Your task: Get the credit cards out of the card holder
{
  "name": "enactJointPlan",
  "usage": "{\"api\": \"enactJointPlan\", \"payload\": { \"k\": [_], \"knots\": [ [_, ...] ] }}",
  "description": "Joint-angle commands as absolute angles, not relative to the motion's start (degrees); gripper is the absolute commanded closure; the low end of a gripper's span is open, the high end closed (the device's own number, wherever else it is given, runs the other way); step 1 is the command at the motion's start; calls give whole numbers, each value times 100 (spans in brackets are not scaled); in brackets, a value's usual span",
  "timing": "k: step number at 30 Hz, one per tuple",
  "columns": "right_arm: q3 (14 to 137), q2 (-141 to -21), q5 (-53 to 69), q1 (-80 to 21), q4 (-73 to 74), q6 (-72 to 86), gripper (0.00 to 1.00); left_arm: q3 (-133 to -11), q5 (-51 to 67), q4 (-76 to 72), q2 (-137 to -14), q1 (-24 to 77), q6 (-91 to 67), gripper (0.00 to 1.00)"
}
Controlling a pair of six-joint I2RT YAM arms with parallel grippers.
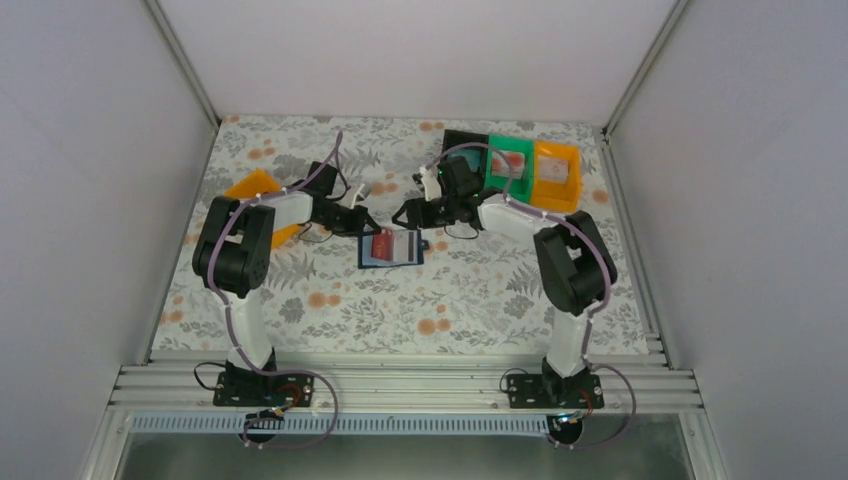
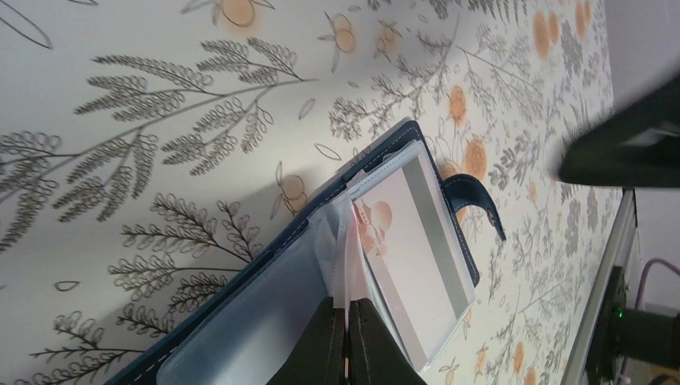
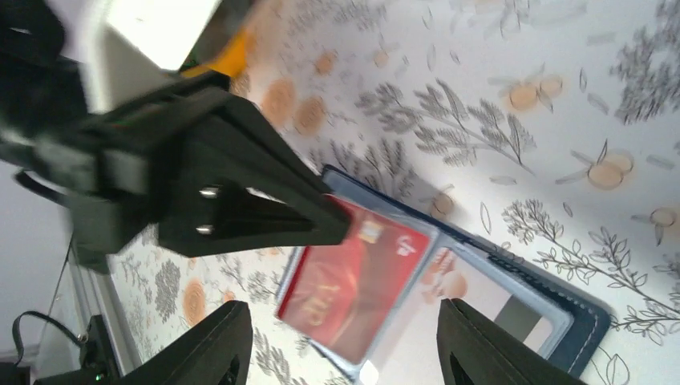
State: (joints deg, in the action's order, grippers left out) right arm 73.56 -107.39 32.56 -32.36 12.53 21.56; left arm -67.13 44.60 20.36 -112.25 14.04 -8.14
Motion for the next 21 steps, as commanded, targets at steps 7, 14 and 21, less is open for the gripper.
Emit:
{"api": "enactJointPlan", "payload": {
  "k": [7,14,21],
  "knots": [
    [7298,-11472,5500,-2541,769,1098,33,-6384,5296,1871,-10745,1424,728,97],
    [8251,-12154,5761,-2453,2125,-720,31,-6373,5441,2001,-10591,1431,1621,98],
    [8881,-12544,5788,-2408,2582,-1343,20,-6563,5478,2571,-10477,1483,2969,98]
  ]
}}
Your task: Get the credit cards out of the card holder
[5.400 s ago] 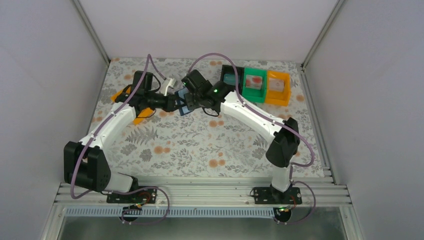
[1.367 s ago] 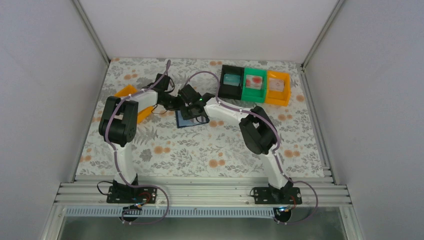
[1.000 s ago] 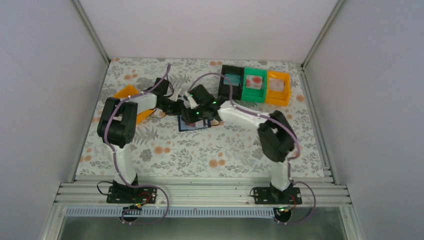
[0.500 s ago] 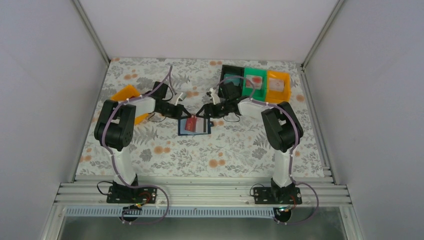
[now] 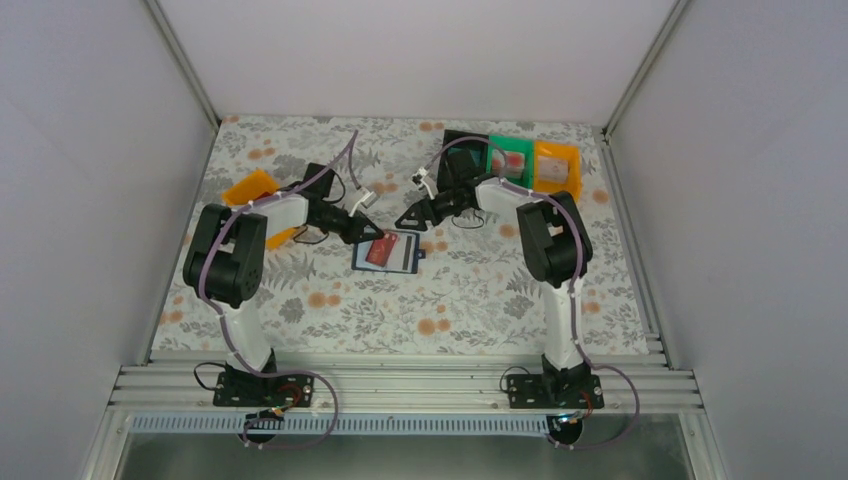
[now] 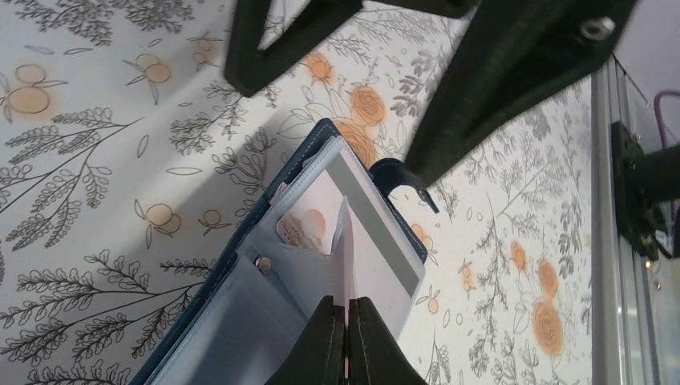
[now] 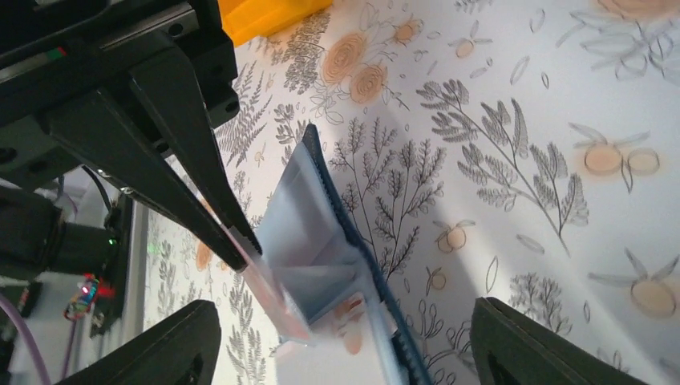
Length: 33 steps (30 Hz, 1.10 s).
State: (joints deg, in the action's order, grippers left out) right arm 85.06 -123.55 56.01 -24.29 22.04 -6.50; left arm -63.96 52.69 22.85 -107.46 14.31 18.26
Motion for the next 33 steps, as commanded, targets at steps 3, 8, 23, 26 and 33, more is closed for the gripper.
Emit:
{"api": "enactJointPlan", "payload": {
  "k": [3,8,23,26,33],
  "knots": [
    [8906,-12629,5928,-2473,2645,-1508,12,-6581,5590,2602,-10480,1491,3124,98],
    [9271,-13099,5716,-2758,2997,-1910,11,-6602,5608,2614,-10633,1489,3181,98],
    [8730,-13071,6679,-2822,3134,-2109,61,-6637,5491,2336,-10848,1457,2709,98],
    [8685,-12984,6723,-2819,3118,-2131,85,-6593,5534,2356,-10861,1422,2713,98],
    [8728,-12819,6102,-2811,3264,-2240,96,-6708,6008,2867,-10987,1180,3067,75]
  ]
}}
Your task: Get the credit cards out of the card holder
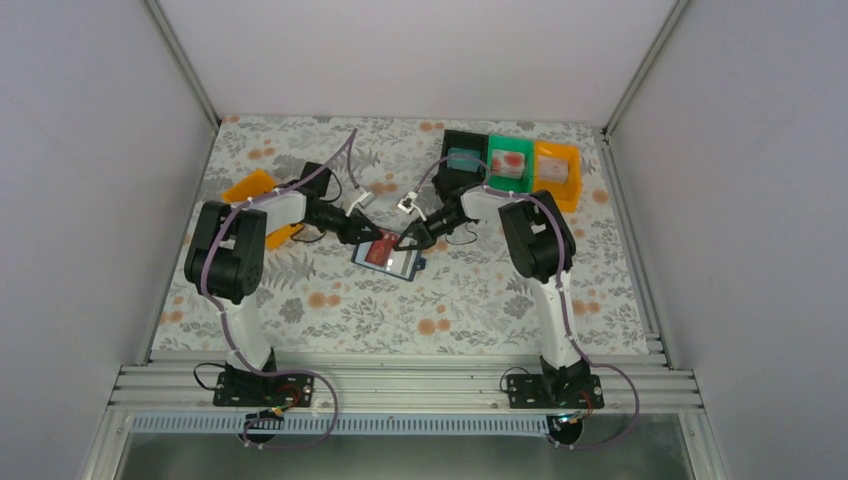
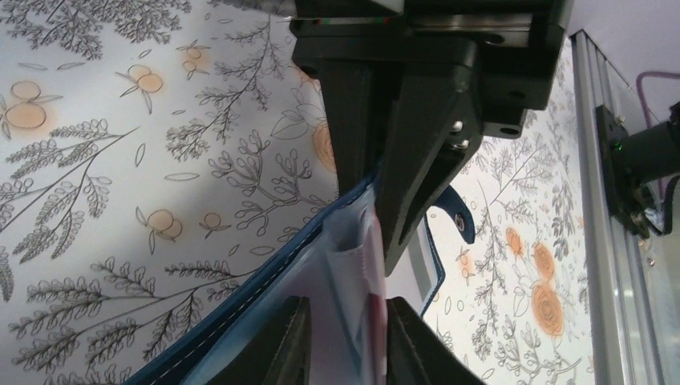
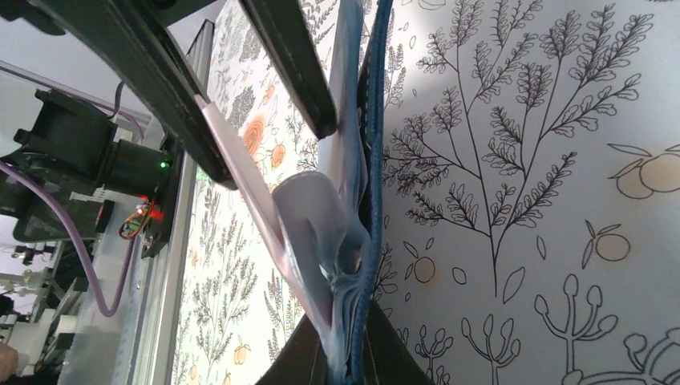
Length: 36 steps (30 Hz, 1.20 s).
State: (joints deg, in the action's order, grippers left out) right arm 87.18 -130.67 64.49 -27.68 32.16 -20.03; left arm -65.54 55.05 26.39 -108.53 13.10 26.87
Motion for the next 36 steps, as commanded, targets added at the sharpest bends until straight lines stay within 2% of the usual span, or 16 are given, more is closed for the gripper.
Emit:
{"api": "enactJointPlan", "payload": {
  "k": [1,6,10,12,13,14,24,36],
  "knots": [
    [8743,-12825,6095,-2808,3279,-2245,96,-6688,6056,2892,-10983,1178,3117,72],
    [8823,-12809,6046,-2809,3343,-2253,96,-6645,6159,2996,-10980,1163,3251,70],
    [8855,-12826,6016,-2808,3382,-2264,96,-6674,6277,3120,-10960,1109,3365,73],
    [8864,-12832,5999,-2809,3382,-2252,96,-6673,6288,3190,-10958,1099,3427,84],
    [8868,-12835,5984,-2811,3381,-2249,96,-6665,6288,3218,-10952,1099,3447,94],
    [8868,-12837,5965,-2812,3381,-2248,96,-6657,6266,3231,-10945,1099,3453,97],
    [8824,-12749,5839,-2733,3407,-2262,96,-6532,5955,3084,-10762,917,3397,98],
    [8805,-12780,5704,-2683,3440,-2259,96,-6691,5810,3568,-10672,588,3817,98]
  ]
}}
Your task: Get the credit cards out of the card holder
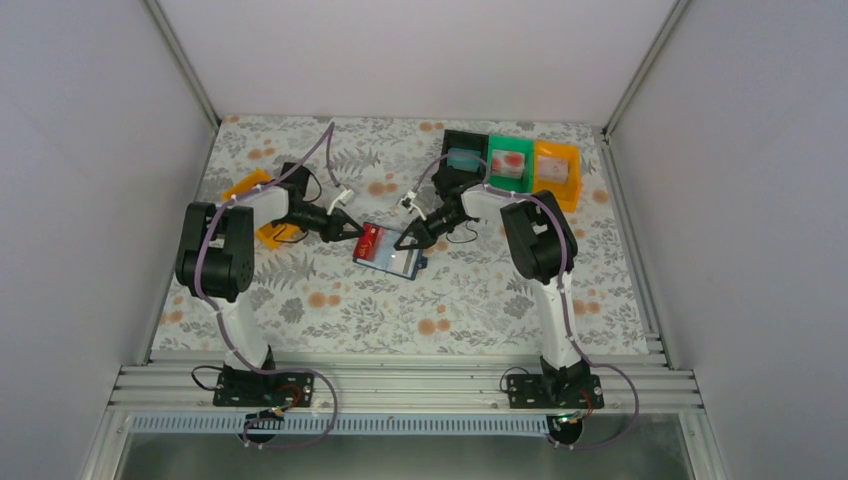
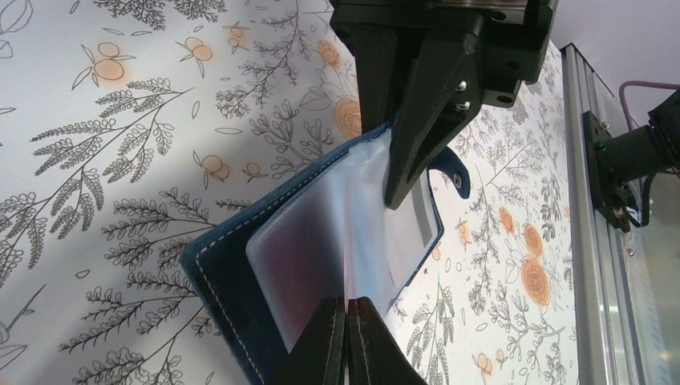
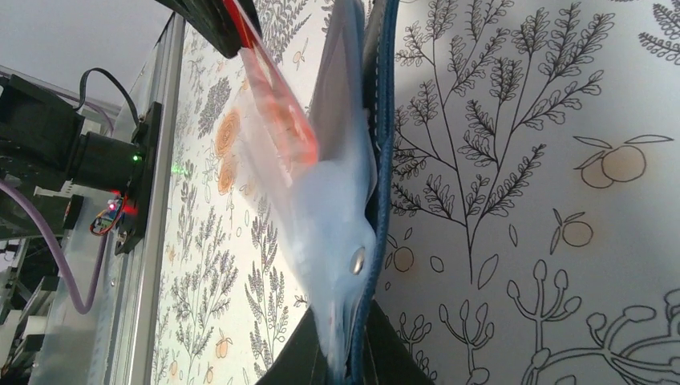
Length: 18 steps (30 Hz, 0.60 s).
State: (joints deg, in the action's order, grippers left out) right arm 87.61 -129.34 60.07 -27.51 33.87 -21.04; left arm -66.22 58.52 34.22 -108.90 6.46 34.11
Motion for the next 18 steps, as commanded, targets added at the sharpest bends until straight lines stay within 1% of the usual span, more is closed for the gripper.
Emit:
{"api": "enactJointPlan", "payload": {
  "k": [1,3,5,6,10,11,13,16,18],
  "knots": [
    [8814,-12787,5690,-2677,3450,-2254,96,-6695,5816,3602,-10671,565,3841,98],
    [8824,-12810,5604,-2662,3439,-2226,95,-6712,5827,3653,-10666,495,3863,98],
    [8825,-12817,5491,-2650,3385,-2130,89,-6730,5835,3681,-10643,401,3830,98],
    [8823,-12796,5428,-2646,3347,-2068,84,-6752,5843,3682,-10623,349,3801,98],
    [8869,-12664,5059,-2583,3131,-1746,55,-6868,5953,3768,-10519,265,3657,98],
    [8901,-12612,4913,-2557,3081,-1641,50,-6900,5970,3791,-10482,264,3607,98],
    [9016,-12531,4617,-2492,3058,-1477,42,-6933,5994,3773,-10415,256,3488,98],
    [9172,-12312,4102,-2404,2988,-1226,34,-6996,6042,3708,-10299,234,3167,98],
    [9217,-12097,3832,-2382,2909,-1085,24,-7114,6163,3737,-10239,214,3006,98]
  ]
}}
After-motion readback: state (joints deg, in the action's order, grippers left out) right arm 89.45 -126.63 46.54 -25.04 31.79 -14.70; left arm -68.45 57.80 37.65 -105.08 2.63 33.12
